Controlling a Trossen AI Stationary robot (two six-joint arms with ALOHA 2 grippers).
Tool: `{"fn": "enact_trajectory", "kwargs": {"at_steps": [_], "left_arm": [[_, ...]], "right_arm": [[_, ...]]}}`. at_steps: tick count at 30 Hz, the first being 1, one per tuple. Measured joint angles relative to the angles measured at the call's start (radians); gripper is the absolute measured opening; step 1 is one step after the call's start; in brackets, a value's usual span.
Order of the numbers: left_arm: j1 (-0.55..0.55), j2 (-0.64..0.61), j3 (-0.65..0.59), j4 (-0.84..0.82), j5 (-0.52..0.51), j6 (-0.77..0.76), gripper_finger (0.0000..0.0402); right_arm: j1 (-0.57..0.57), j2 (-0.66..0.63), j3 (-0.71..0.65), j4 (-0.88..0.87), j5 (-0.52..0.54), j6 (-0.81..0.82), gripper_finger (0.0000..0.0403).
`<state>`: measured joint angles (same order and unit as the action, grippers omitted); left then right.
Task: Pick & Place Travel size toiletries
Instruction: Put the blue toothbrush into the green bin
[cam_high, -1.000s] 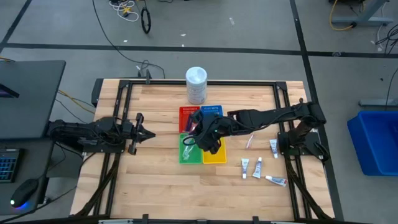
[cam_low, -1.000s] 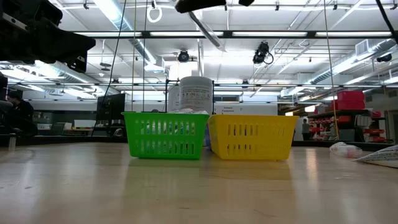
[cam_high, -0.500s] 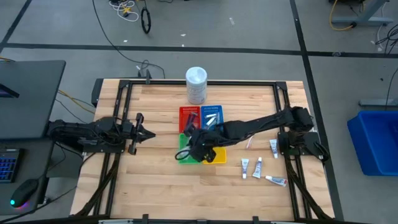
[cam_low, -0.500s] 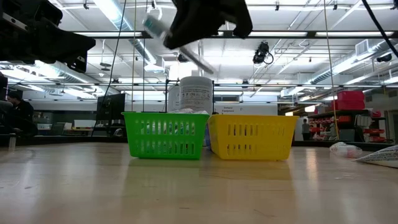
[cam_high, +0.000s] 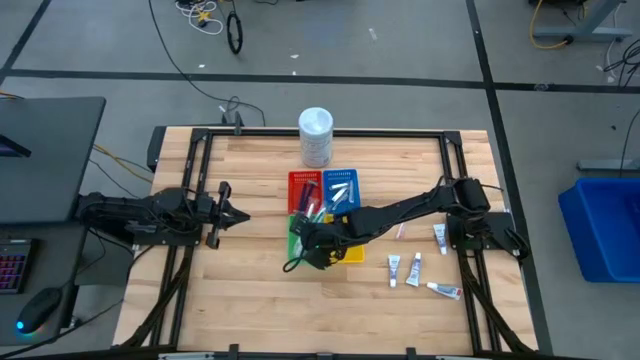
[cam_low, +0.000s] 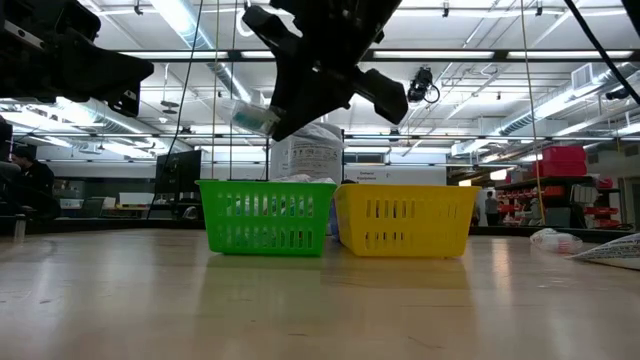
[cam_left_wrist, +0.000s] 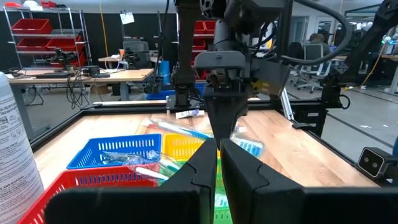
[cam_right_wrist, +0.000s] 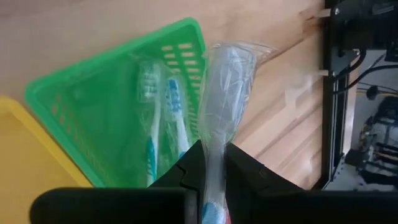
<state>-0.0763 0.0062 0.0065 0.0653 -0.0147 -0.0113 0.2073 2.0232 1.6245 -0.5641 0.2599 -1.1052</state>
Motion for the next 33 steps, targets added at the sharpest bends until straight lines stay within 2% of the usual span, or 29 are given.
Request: {"fn": "enact_trajectory", "kwargs": {"at_steps": [10, 15, 22, 33], "left_arm": [[0.000, 0.000, 0.000, 0.000, 0.000, 0.000, 0.0027], [0.000, 0.000, 0.000, 0.000, 0.000, 0.000, 0.0028], [0.000, 0.000, 0.000, 0.000, 0.000, 0.000, 0.0027], [0.000, 0.000, 0.000, 0.000, 0.000, 0.000, 0.0027]], "right_arm": [[0.000, 0.001, 0.000, 0.007, 0.000, -0.105, 0.0045], [-0.001, 0.046, -0.001, 0.004, 0.002, -0.134, 0.0045], [-0.001, 0.106, -0.001, -0.004, 0.150, -0.170, 0.0045], [-0.002, 0.109, -0.001, 0.003, 0.153, -0.186, 0.0045]]}}
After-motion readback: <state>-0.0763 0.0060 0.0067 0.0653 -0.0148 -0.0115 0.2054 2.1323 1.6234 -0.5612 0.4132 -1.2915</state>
